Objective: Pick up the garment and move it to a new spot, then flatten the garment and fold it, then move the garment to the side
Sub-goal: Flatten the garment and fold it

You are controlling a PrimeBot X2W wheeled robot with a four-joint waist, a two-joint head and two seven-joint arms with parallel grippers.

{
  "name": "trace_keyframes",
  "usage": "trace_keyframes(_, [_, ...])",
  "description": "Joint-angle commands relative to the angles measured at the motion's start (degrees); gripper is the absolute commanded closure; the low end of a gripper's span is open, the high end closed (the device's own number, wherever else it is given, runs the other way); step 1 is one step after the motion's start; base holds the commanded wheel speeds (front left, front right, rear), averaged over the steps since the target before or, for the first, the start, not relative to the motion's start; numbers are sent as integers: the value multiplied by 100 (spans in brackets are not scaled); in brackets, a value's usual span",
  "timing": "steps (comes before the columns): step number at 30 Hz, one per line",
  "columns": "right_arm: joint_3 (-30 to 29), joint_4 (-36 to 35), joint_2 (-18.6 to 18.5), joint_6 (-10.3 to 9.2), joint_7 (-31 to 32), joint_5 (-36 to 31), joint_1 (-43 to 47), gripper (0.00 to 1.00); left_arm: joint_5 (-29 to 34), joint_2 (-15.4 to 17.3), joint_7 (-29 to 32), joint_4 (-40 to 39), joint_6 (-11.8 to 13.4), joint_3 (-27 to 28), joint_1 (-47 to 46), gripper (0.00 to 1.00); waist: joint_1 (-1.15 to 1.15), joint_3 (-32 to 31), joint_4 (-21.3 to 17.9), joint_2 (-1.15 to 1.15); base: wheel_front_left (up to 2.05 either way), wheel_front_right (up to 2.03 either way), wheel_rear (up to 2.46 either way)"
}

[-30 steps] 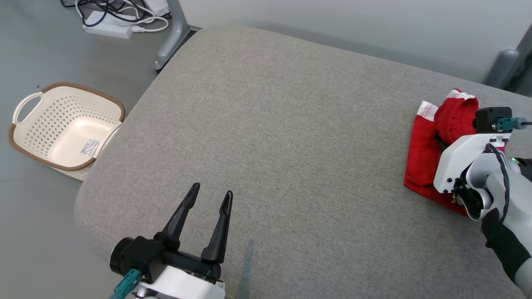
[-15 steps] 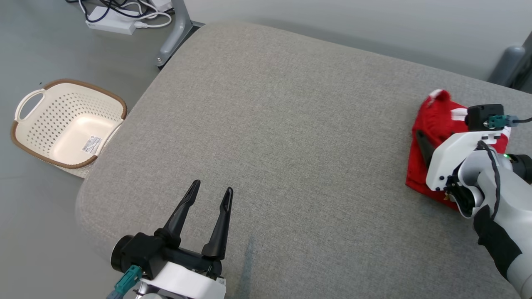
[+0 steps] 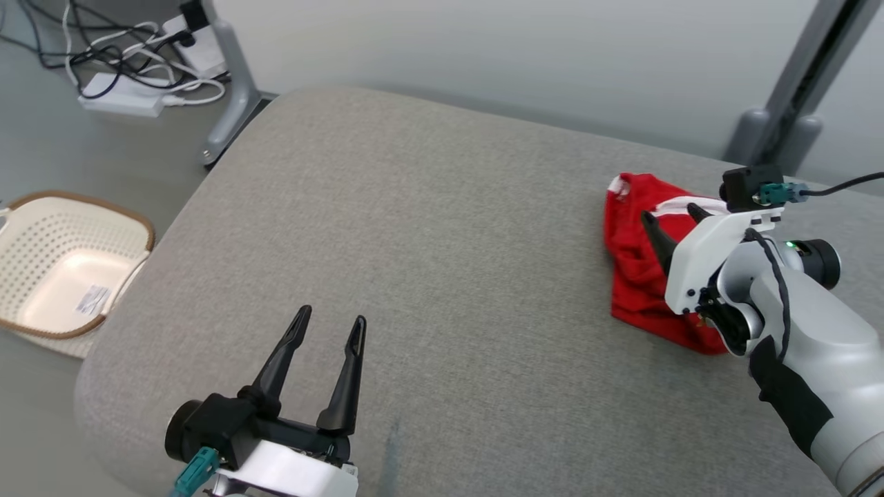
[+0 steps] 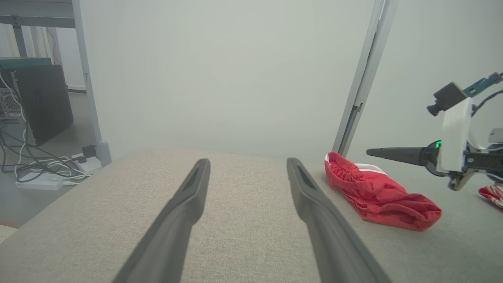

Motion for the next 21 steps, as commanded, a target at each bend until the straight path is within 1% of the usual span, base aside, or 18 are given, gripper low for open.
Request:
trace_keyframes(1, [22,-51,1,-1,16,28,-36,0,52,19,-18,5,-7,53,-3,0,0,-151,-179,0,0,0,0])
trace_keyframes(2, [92,-155,-23,-1,1,53,-53,0,61,18,-18,-11,-27,94,25,0,0,-218,-294,0,0,0,0])
trace_keyframes(8, [183,-482,-210,-1,-325,53,-111,0,74,19,-18,-87,-45,171,10,0,0,-300,-598,0,0,0,0])
trace_keyframes(11, [324,-646,-374,-1,-675,-150,-123,0,83,20,-18,-173,-47,208,-32,0,0,-298,-745,0,0,0,0])
trace_keyframes(15, [357,-761,-629,-1,-1119,-461,-136,0,46,20,-18,-284,-9,237,-113,0,0,-277,-904,0,0,0,0])
trace_keyframes(19, [71,-920,-830,-1,-1284,-797,17,0,-25,20,-18,-362,71,275,-152,0,0,-243,-1030,0,0,0,0])
trace_keyframes(21, [-395,-1290,-962,-1,-1286,-1021,117,0,-38,19,-18,-411,114,298,-191,0,0,-216,-1088,0,0,0,0])
